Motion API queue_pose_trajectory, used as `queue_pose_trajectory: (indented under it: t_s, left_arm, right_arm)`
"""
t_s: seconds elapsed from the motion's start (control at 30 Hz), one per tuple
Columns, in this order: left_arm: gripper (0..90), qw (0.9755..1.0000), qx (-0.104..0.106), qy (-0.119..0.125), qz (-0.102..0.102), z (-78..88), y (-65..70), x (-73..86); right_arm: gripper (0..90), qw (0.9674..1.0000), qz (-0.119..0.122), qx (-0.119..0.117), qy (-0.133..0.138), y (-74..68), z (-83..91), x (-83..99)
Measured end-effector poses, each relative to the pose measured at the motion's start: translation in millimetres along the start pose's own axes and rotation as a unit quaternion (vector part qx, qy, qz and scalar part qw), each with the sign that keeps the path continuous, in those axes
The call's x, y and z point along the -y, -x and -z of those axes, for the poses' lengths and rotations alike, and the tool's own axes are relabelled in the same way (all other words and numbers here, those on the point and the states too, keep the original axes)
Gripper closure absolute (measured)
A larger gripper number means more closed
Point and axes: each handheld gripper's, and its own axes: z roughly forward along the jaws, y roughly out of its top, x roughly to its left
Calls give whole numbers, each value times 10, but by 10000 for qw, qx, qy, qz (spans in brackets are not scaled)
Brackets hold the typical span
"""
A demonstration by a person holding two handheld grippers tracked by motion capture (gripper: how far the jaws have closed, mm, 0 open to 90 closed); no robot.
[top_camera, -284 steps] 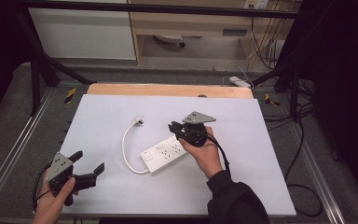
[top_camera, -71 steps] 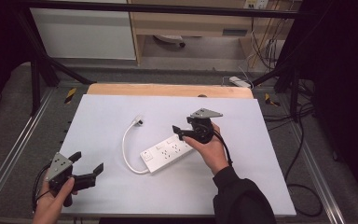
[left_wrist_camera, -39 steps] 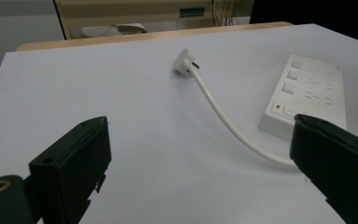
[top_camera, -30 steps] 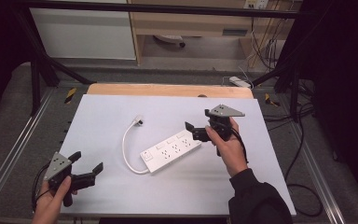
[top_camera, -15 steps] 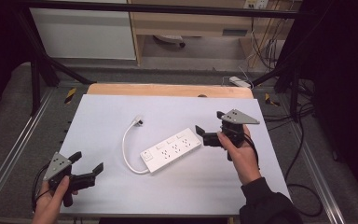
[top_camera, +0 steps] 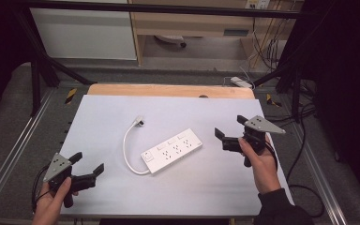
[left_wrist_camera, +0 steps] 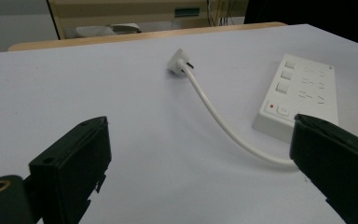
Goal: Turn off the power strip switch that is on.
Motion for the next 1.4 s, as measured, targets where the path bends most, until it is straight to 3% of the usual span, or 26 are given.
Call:
queue_pose_trajectory:
  t_s: [0.53, 1.0, 1.27, 1.4]
  left_arm:
    - [54, 10000, -13, 17, 90, 10, -7, -4]
    - [52, 9998, -36, 39, 168, 16, -19, -7]
    - [52, 9996, -92, 156, 234, 39, -35, -19]
    - [52, 9997, -60, 101, 201, 32, -34, -17]
  right_arm:
    - [24, 9992, -154, 358, -7, 190, 307, 332]
    - [23, 9983, -282, 490, -140, 218, 392, 695]
    - [23, 9976, -310, 396, -474, 141, 312, 927]
    - [26, 9955, -214, 353, -851, 83, 178, 1061]
